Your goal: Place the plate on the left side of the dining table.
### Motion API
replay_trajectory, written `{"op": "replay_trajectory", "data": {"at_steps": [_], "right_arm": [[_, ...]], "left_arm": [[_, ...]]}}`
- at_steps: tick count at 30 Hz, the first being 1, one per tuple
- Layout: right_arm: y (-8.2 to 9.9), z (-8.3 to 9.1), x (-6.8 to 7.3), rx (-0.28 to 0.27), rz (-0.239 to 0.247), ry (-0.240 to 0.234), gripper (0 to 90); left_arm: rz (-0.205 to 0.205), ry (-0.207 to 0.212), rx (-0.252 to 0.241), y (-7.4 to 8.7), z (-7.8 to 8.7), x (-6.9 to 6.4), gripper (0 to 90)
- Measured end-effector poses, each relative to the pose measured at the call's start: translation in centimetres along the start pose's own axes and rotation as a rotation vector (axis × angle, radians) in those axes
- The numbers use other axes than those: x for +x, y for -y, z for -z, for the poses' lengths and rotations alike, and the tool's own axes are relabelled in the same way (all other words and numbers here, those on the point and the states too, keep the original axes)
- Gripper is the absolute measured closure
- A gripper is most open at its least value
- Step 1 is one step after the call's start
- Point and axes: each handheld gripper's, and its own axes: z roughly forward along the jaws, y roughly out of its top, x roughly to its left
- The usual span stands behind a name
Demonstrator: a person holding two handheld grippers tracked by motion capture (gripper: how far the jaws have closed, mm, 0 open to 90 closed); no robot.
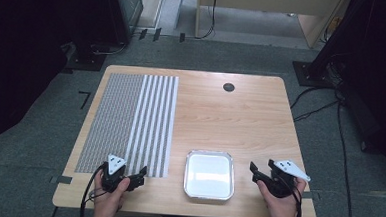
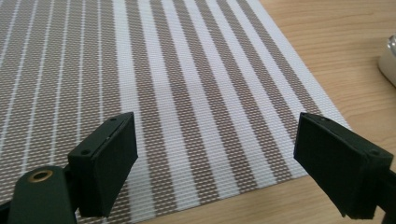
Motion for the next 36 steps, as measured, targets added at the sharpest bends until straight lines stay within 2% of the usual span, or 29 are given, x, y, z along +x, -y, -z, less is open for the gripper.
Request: {"op": "replay_trajectory", "data": {"at_steps": [7, 15, 19, 23, 27, 28, 32, 36], "right_arm": [[0.0, -0.1, 0.5, -0.001, 0.009, -0.026, 28.6], [0.1, -0.2, 1.3, -0.014, 0.027, -0.066, 32.2], [0.2, -0.2, 1.6, -0.021, 0.033, -0.098, 34.2], [0.1, -0.2, 1.7, -0.022, 0.007, -0.122, 32.3], [0.1, -0.2, 1.8, -0.024, 0.007, -0.132, 31.7], [0.1, -0.2, 1.7, -0.023, 0.003, -0.134, 31.3], [0.1, -0.2, 1.6, -0.030, -0.024, -0.156, 31.4], [0.1, -0.2, 1.9, -0.029, -0.020, -0.171, 31.6]], "left_arm": [[-0.017, 0.025, 0.004, 0.1, -0.2, -1.2, 13.5], [-0.032, 0.089, 0.008, 0.1, -0.6, -3.5, 13.5], [-0.028, 0.116, 0.006, 0.1, -0.7, -4.4, 13.6], [-0.030, 0.143, 0.004, -0.1, -0.6, -5.5, 13.6], [-0.030, 0.169, 0.003, -0.4, -0.5, -6.4, 13.5], [-0.036, 0.188, 0.002, -0.6, -0.5, -7.1, 13.5], [-0.051, 0.227, 0.000, -1.4, -0.6, -8.4, 13.5], [-0.067, 0.256, -0.019, -2.0, -0.5, -9.5, 13.6]]}}
